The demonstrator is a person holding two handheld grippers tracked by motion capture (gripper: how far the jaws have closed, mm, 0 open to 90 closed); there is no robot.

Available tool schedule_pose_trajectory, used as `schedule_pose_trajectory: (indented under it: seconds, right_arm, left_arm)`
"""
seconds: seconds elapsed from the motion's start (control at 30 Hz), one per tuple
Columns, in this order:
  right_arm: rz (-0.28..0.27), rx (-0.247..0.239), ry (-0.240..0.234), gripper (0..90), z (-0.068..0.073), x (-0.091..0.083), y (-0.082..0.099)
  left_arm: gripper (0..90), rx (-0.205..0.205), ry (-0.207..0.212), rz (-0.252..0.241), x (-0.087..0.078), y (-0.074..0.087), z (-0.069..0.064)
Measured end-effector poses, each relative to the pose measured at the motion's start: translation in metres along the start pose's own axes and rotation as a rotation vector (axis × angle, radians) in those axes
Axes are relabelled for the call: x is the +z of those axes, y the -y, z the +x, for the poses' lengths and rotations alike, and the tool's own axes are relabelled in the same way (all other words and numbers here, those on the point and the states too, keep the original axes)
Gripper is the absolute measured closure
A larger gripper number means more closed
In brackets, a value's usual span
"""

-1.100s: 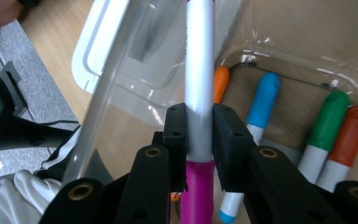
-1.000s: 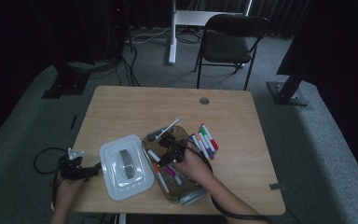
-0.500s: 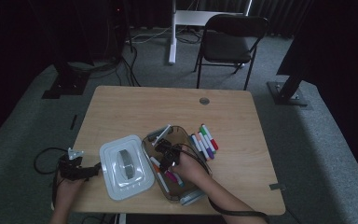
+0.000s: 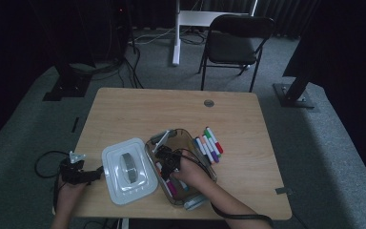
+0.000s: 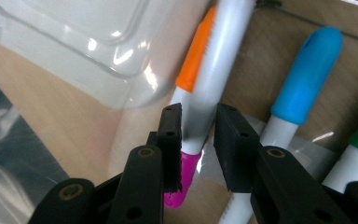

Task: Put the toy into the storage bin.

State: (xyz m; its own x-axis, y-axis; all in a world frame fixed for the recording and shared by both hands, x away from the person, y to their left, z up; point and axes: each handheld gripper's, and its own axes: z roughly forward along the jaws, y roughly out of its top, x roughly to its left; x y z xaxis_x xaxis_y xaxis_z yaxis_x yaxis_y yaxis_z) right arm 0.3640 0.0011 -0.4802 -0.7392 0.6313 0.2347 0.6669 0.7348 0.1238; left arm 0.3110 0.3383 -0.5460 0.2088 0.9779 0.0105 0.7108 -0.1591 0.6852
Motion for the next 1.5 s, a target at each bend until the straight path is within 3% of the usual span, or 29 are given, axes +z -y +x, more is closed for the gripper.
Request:
schedule_pose_trajectory:
  seconds: [0.2, 0.33, 0.5, 0.57, 0.8, 1.1, 1.23, 1.5]
  right_arm:
    - [-0.050, -0.010, 0.014, 66.2, -0.006, -0.017, 0.013]
    - [-0.131, -0.011, -0.008, 62.9, -0.011, -0.041, 0.024]
    - [-0.238, -0.027, -0.003, 59.9, -0.016, -0.077, 0.037]
    - [-0.294, -0.019, -0.004, 59.7, -0.022, -0.093, 0.044]
    - [-0.397, 0.026, 0.010, 57.0, -0.043, -0.128, 0.061]
    - [-0.473, 0.089, 0.055, 55.7, -0.081, -0.139, 0.081]
    - [-0.494, 0.126, 0.071, 55.0, -0.100, -0.134, 0.088]
    - [-0.487, 0.186, 0.101, 55.0, -0.133, -0.116, 0.096]
  left_arm:
    - [0.5, 0.000, 0.000, 0.000, 0.000, 0.000, 0.000]
    - [0.5, 0.001, -0.001, -0.001, 0.000, 0.000, 0.000]
    - [0.5, 0.000, -0.001, -0.001, 0.000, 0.000, 0.000]
    - [0.5, 0.001, 0.000, 0.000, 0.000, 0.000, 0.000]
    - [0.5, 0.000, -0.001, -0.001, 0.000, 0.000, 0.000]
    - [0.5, 0.000, -0.001, -0.001, 0.000, 0.000, 0.000]
    - [0.5, 0.003, -0.001, 0.000, 0.000, 0.000, 0.000]
    - [0.5, 0.000, 0.000, 0.000, 0.000, 0.000, 0.000]
